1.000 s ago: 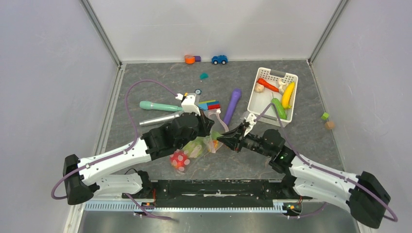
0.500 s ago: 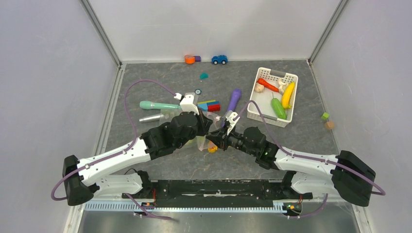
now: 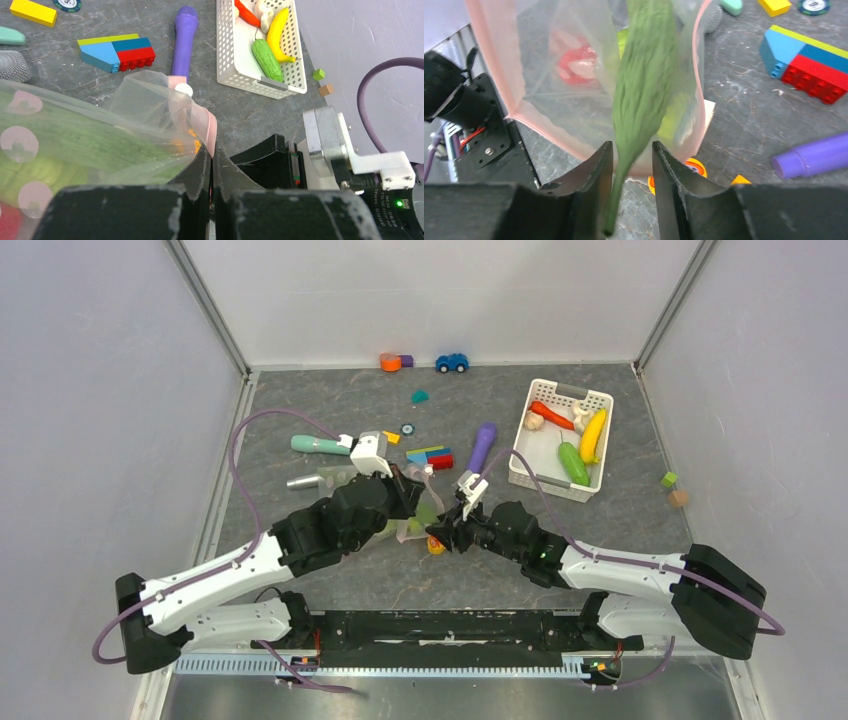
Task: Place the food in the zip-top bag and seal the zipper
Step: Place the fake vegetable in the zipper food storage bag.
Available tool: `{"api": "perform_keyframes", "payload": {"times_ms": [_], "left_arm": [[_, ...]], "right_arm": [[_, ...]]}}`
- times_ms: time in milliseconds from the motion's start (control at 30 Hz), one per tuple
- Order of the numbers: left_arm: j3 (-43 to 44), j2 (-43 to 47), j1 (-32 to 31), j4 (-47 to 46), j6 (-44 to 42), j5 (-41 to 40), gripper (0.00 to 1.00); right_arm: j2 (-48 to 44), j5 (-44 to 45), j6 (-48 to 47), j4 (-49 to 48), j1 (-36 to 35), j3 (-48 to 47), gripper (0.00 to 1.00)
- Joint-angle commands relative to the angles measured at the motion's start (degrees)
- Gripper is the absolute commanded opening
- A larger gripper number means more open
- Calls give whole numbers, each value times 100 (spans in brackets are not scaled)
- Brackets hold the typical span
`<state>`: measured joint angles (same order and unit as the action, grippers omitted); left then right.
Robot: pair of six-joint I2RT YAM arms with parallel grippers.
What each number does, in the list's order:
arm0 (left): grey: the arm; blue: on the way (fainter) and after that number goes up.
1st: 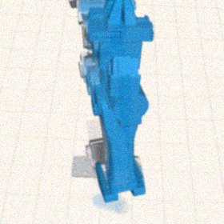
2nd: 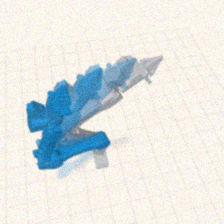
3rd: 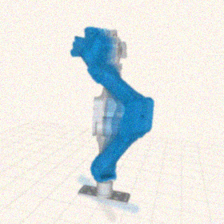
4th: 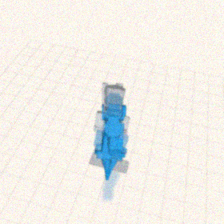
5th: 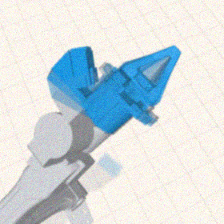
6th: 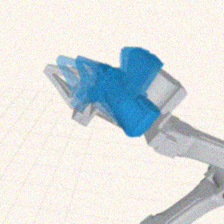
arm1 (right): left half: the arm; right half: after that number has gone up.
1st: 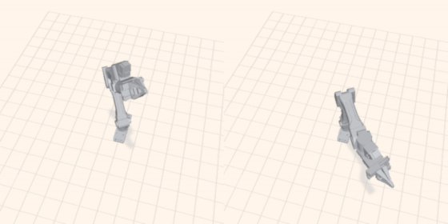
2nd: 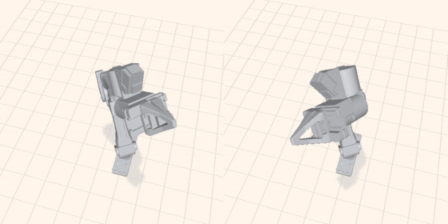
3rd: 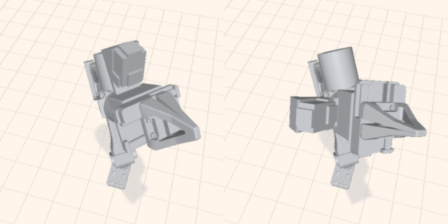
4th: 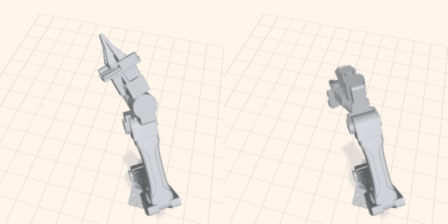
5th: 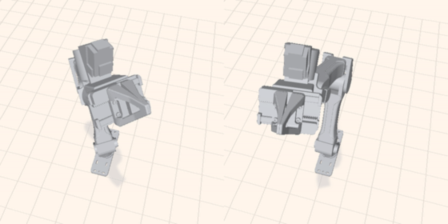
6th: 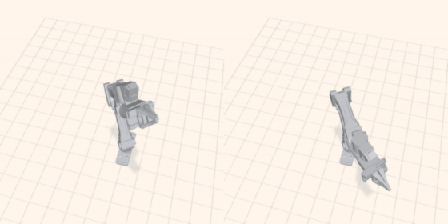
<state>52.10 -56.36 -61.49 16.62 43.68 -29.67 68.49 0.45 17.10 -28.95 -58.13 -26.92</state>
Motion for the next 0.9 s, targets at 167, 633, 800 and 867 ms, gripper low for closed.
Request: {"api": "perform_keyframes", "payload": {"times_ms": [167, 633, 800, 867], "left_arm": [[-48, 426, -55, -124, 220, -629, 3], [-235, 940, -50, 147, 105, -1152, 5], [-210, 975, -49, 225, 87, -1199, 5], [-192, 978, -53, 258, 88, -1208, 5]], "right_arm": [[-338, -723, -322, 23, -32, -308, 73], [-2106, 1563, -238, 1053, 7, -153, 98], [-1982, 2316, 467, 1515, 283, -152, 98], [-1807, 2186, 698, 1617, 454, -229, 96]]}}
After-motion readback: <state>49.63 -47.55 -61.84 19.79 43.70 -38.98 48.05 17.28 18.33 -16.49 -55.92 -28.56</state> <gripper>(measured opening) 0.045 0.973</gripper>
